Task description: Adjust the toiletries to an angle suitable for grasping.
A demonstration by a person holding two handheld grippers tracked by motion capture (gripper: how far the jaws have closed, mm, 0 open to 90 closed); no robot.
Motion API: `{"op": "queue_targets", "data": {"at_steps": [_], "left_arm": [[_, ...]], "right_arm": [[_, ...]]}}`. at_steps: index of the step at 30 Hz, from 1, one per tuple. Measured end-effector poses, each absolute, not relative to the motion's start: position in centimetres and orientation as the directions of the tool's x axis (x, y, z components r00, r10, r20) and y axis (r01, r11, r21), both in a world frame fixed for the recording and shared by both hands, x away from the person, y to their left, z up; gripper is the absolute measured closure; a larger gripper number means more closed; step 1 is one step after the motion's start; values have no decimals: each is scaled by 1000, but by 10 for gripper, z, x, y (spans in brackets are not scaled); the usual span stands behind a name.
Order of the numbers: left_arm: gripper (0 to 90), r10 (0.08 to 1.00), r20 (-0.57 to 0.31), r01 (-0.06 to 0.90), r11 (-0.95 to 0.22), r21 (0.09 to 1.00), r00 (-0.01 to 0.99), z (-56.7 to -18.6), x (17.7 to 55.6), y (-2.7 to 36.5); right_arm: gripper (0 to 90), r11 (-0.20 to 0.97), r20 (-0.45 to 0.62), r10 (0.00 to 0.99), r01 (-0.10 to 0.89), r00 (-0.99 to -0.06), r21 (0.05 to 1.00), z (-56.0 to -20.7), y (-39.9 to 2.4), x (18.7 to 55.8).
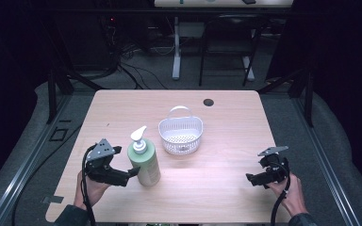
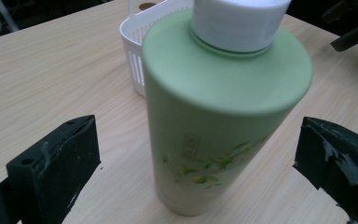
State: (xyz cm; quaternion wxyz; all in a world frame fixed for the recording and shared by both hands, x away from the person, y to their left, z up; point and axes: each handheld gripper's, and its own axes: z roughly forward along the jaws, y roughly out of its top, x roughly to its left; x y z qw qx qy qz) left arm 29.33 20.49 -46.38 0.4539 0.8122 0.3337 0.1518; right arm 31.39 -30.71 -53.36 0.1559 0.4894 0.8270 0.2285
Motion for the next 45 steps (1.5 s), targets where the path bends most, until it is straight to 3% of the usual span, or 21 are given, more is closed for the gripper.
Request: {"op": "queue_targets", "data": {"at_steps": [12,20,45], "left_arm": [[3,672,-63,414,-377,829,738,-470,302,190],[123,665,-60,400,-371,838,744,-470,301,187],[127,595,-62,356,-391,849,801,-473,320,190]], "right_arm": [[0,422,-35,879,742,-476,521,-536,-306,316],[0,420,-29,879,744,-476,520,-536,-307,316],[0,426,-33,878,747,-478,510,-536,-305,316]]}}
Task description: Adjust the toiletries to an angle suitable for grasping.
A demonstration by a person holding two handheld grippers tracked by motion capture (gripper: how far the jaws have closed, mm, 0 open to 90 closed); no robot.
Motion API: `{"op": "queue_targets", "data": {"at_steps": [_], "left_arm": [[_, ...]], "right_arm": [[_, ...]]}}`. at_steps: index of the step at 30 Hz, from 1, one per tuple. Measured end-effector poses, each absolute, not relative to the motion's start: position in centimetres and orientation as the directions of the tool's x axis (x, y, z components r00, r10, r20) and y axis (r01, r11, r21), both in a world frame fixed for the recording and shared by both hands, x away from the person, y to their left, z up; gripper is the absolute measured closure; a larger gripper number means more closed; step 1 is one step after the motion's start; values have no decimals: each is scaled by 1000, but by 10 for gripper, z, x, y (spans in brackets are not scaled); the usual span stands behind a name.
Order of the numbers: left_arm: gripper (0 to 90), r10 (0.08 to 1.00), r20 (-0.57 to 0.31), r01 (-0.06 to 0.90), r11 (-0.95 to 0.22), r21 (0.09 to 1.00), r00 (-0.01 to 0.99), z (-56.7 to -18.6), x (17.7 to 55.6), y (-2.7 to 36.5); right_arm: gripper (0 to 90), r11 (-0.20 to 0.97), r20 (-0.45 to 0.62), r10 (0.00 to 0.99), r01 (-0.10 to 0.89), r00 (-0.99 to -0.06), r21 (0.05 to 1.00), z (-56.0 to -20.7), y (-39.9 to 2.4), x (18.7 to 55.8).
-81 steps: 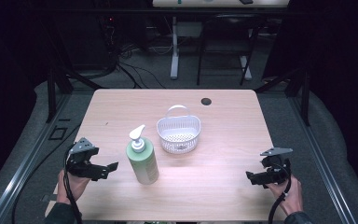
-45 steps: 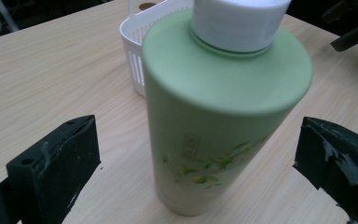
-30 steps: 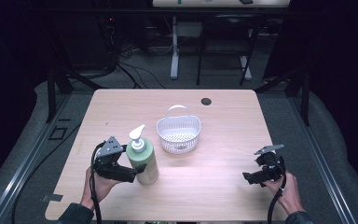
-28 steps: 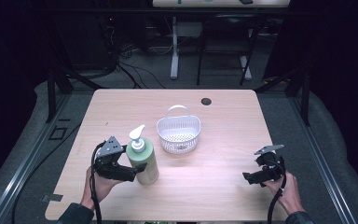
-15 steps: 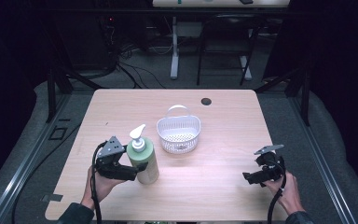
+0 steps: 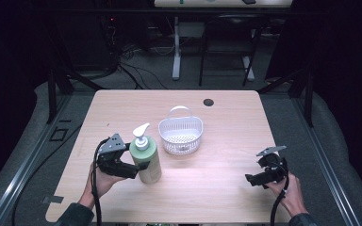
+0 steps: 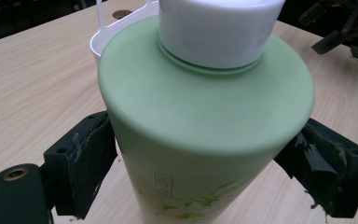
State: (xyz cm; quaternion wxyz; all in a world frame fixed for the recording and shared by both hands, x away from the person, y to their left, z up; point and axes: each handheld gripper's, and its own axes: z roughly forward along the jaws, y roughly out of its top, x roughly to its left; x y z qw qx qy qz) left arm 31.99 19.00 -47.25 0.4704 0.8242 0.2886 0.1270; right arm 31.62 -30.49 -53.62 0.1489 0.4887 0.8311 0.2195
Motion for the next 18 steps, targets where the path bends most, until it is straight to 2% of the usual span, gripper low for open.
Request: {"op": "queue_targets", "data": {"at_steps": [18], "left_arm": [[127,543,-64,331,-411,849,837,-473,333,194]], "right_arm": [[0,425,-32,879,751,-476,505,-537,-305,316]]}}
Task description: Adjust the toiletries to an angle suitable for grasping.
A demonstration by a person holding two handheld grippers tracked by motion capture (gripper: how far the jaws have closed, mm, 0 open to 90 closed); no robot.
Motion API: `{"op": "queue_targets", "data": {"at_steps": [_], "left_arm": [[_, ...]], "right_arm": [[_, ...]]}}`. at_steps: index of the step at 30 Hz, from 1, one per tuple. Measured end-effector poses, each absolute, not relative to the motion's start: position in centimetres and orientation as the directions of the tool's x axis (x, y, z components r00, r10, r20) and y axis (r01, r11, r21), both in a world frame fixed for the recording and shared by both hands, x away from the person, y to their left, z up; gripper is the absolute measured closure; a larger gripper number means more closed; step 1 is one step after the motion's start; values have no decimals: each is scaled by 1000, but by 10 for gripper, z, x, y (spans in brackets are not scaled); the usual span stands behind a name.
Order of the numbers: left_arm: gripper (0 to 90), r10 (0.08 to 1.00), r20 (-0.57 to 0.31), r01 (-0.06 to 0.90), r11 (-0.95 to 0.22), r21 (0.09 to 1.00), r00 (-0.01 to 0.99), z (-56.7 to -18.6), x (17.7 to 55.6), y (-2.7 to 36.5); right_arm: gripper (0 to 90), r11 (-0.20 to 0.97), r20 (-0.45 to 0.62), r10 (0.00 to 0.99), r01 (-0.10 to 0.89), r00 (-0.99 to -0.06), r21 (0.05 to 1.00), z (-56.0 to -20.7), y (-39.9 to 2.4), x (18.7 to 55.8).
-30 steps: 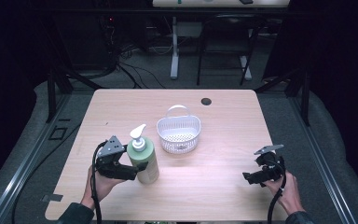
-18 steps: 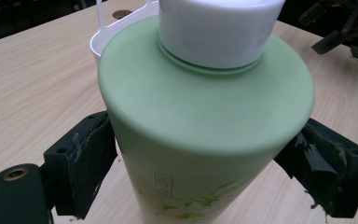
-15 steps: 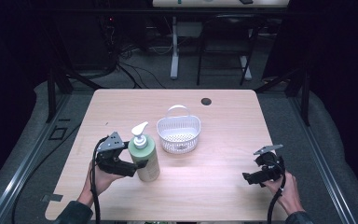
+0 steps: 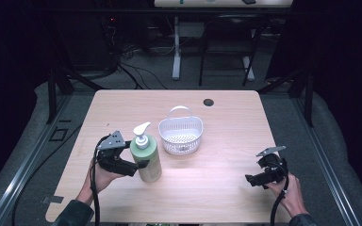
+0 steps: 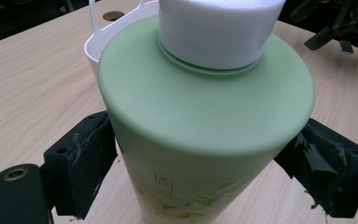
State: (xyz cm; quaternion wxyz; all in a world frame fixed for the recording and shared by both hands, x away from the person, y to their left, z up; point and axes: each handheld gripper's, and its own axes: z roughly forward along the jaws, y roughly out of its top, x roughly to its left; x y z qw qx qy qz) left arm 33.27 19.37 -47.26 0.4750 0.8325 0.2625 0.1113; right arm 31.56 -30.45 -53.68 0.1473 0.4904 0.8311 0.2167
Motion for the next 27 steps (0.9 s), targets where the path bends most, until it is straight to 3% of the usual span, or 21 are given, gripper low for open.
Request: {"op": "queue_targets", "data": {"at_steps": [24,27], "left_arm": [[123,534,-68,333,-416,846,842,-469,346,192],[85,533,-74,332,-408,850,843,-467,345,192]], "right_arm": [[0,440,-58,877,746,-478,499,-535,-305,314],[0,443,-63,876,746,-478,498,-535,-305,314]]}}
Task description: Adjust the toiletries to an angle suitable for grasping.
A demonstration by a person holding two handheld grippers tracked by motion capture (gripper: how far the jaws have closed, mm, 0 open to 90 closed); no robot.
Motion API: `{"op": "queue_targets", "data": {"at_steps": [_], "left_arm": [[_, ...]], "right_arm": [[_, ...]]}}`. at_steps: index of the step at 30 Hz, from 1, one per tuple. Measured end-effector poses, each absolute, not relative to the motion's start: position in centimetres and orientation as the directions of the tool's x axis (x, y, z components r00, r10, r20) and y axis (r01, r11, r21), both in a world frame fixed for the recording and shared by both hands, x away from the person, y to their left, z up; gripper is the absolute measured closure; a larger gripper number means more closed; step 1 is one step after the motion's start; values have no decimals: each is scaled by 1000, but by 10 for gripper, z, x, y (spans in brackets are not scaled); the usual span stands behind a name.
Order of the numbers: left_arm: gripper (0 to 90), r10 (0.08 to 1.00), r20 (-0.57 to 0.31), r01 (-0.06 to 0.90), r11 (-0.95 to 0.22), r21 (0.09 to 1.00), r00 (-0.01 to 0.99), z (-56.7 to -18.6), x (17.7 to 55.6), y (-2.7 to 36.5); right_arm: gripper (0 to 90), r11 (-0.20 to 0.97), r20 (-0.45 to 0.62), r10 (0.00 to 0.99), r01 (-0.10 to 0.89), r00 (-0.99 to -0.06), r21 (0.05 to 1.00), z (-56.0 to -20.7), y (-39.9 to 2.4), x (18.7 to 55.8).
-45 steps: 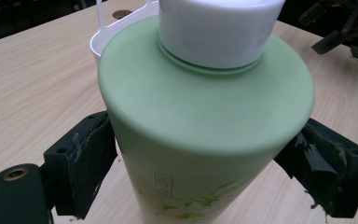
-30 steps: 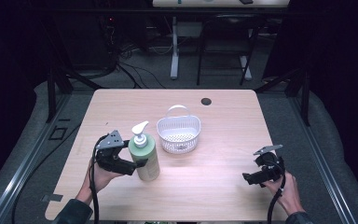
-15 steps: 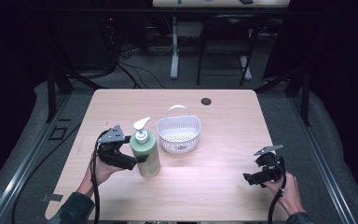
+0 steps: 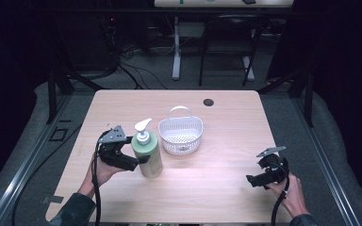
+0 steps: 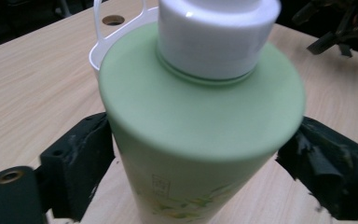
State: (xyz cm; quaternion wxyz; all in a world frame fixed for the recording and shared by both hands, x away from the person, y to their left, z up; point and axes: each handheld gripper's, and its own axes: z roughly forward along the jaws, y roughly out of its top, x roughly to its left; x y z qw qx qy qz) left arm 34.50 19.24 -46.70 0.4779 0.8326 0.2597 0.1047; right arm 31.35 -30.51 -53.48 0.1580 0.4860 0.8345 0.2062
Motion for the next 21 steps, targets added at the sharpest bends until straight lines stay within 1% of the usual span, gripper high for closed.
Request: {"op": "queue_targets", "data": {"at_steps": [4,5,6,7,14,21], "left_arm": [[36,535,-70,335,-416,846,842,-463,342,190],[36,537,-65,334,-421,844,841,-462,341,190],[5,536,-68,337,-421,842,841,-460,340,189],[0,538,-69,336,-416,845,840,-458,339,189],[0,559,-64,342,-409,846,827,-448,337,189],[1,605,-36,350,-410,842,796,-434,335,187]], "right_arm": [[0,442,-59,876,747,-479,498,-535,-305,314],[0,441,-58,876,747,-479,498,-535,-305,314],[0,442,-59,876,746,-479,498,-535,-305,314],[0,444,-63,875,746,-480,496,-535,-305,314],[0,441,-57,876,749,-479,494,-536,-306,313],[0,450,-64,873,748,-483,487,-536,-305,314]]}}
